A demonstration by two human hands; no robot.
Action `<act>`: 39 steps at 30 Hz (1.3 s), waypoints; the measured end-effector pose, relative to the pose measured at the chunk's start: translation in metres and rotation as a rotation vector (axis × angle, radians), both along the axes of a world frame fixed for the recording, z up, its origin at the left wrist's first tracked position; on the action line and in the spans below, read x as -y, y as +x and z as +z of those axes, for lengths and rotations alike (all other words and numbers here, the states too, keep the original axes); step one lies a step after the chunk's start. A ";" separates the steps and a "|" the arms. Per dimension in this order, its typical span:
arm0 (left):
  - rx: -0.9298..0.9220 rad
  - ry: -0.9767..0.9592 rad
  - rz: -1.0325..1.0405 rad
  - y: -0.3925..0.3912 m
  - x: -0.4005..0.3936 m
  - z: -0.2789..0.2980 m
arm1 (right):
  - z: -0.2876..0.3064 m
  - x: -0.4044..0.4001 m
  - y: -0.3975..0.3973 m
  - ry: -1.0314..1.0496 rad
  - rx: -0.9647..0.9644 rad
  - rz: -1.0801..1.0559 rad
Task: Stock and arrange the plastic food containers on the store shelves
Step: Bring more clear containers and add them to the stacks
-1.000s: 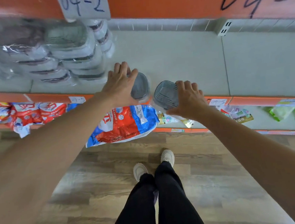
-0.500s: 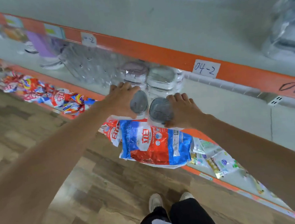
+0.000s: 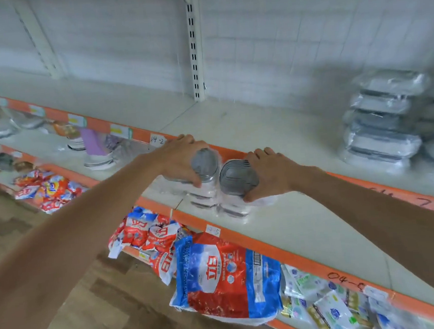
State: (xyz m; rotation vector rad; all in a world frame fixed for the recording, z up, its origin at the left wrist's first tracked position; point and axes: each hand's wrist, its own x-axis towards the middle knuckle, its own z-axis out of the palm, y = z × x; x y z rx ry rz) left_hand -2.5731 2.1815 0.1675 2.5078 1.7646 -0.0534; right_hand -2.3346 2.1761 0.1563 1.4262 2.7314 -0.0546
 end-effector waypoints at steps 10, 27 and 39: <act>0.006 0.070 -0.136 0.072 -0.041 0.064 | 0.050 -0.013 0.079 0.070 -0.061 -0.124; 0.199 0.159 -0.257 0.220 -0.109 0.112 | 0.116 -0.045 0.247 0.205 -0.022 -0.535; 0.185 0.192 -0.297 0.254 -0.118 0.126 | 0.109 -0.079 0.250 0.072 -0.096 -0.487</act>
